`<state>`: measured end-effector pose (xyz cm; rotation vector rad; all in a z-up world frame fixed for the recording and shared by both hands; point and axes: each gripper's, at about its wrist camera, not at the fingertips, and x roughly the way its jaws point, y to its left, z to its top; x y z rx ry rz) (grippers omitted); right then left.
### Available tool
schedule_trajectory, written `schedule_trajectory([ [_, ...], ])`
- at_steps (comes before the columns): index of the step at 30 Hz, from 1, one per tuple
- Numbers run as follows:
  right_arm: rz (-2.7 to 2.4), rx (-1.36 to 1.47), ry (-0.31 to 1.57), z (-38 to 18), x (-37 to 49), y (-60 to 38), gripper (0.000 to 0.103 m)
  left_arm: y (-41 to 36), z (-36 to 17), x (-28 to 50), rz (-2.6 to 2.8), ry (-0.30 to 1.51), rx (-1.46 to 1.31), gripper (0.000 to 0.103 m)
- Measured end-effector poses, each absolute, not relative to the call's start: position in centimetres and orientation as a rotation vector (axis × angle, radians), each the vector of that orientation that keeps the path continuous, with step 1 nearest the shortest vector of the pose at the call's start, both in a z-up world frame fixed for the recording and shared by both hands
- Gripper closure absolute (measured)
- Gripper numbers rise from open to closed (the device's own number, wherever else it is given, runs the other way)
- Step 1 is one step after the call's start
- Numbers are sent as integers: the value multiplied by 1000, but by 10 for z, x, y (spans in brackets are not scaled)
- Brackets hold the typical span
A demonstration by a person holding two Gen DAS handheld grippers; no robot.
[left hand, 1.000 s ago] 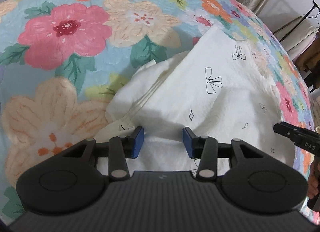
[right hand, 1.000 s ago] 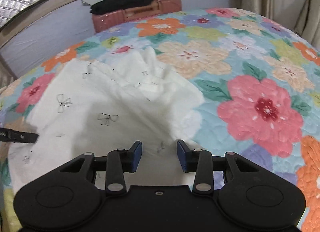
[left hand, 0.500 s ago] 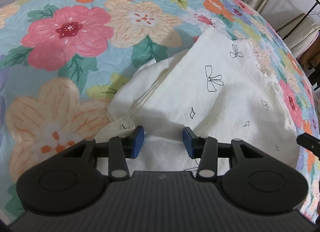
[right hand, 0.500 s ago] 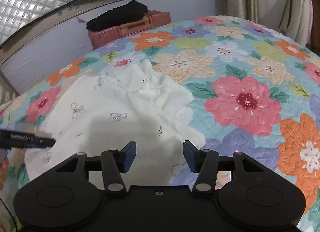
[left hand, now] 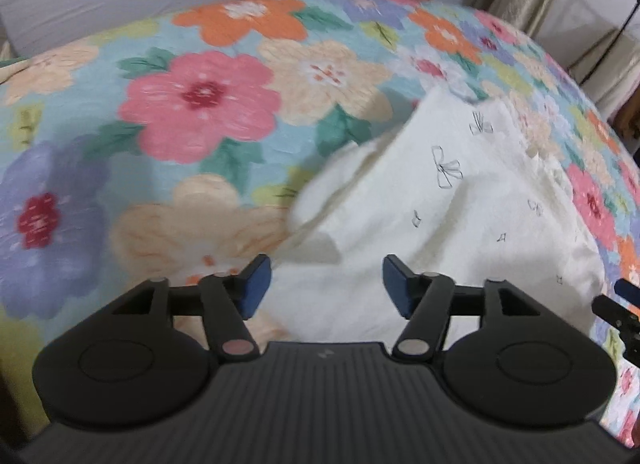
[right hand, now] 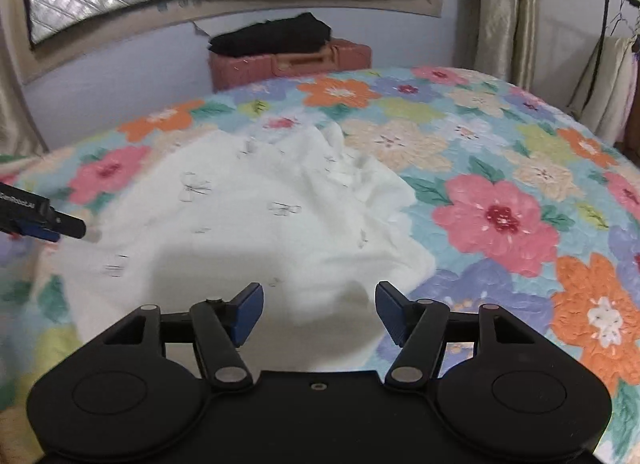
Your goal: Fold clothes
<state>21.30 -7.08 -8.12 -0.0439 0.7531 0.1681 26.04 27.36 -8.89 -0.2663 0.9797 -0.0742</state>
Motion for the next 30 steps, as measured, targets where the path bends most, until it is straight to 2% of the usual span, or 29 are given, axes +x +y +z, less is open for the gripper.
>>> schedule_trajectory([
  [5, 220, -46, 769, -82, 189, -73, 35, 304, -99, 248, -61, 1037, -348, 34],
  [12, 354, 39, 924, -118, 152, -74, 33, 320, -111, 249, -104, 1040, -500, 32],
  [14, 412, 88, 980, -126, 148, -73, 33, 316, -110, 249, -130, 1028, -492, 35],
  [17, 502, 128, 1038, -135, 141, -67, 33, 308, -105, 248, -189, 1009, -467, 47],
  [18, 529, 126, 1048, -136, 140, -65, 33, 305, -103, 248, -217, 1007, -462, 48],
  [21, 540, 87, 1045, -138, 140, -56, 31, 297, -104, 249, -246, 1020, -460, 49],
  [22, 539, 94, 1042, -139, 141, -55, 27, 295, -105, 250, -252, 1031, -462, 49],
  [24, 524, 154, 1021, -143, 143, -57, 22, 292, -112, 252, -255, 1063, -484, 48],
  [26, 497, 217, 989, -147, 146, -58, 21, 291, -119, 254, -256, 1089, -516, 48],
  [27, 485, 227, 972, -146, 146, -58, 24, 290, -123, 255, -259, 1099, -536, 48],
  [29, 491, 227, 959, -142, 149, -57, 72, 290, -127, 255, -279, 1105, -587, 48],
  [30, 509, 218, 963, -138, 152, -56, 87, 289, -128, 255, -290, 1105, -614, 48],
])
